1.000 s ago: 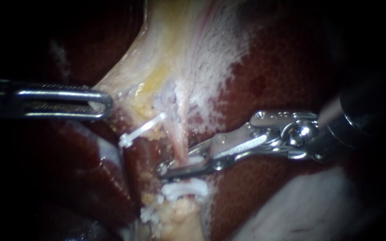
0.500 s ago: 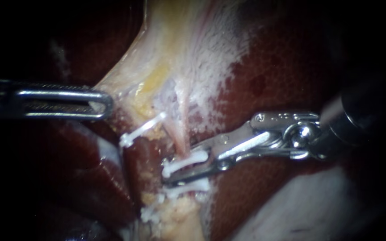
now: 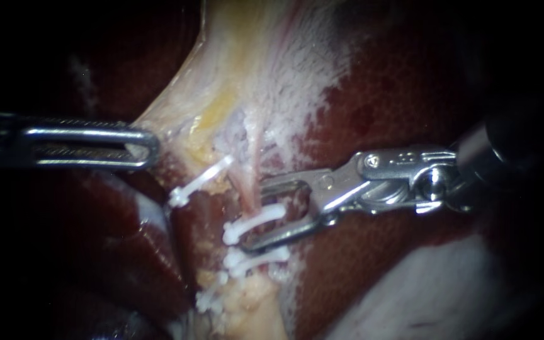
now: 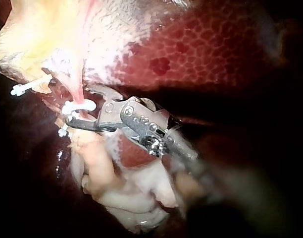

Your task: Going back third clip right tube

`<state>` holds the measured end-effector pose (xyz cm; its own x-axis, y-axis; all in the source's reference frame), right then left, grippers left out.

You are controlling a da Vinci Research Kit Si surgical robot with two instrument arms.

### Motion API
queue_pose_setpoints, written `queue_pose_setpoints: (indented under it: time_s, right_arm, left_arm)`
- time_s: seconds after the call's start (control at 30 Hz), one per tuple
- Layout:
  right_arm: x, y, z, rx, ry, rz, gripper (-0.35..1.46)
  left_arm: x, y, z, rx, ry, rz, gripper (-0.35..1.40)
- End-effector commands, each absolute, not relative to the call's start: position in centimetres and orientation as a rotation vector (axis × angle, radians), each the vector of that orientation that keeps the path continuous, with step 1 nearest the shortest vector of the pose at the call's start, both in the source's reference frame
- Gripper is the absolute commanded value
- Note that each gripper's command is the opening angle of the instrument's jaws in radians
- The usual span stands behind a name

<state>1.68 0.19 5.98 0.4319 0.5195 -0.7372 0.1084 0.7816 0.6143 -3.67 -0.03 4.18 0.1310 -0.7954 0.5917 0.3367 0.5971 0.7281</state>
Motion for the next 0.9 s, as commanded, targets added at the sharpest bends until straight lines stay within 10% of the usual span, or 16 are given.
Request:
queue_pose_setpoints:
  time_s: [0.03, 0.9]
  right_arm:
    - [1.64, 0.19, 5.97, 0.655, 1.114, 0.276, 0.6]
    - [0.79, 0.35, 5.56, 0.601, 1.133, 0.225, 0.6]
  left_arm:
    - [-3.66, -0.03, 4.18, 0.479, -1.17, -0.868, -0.35]
    - [-3.61, -0.02, 4.32, 0.476, -1.171, -0.865, -0.35]
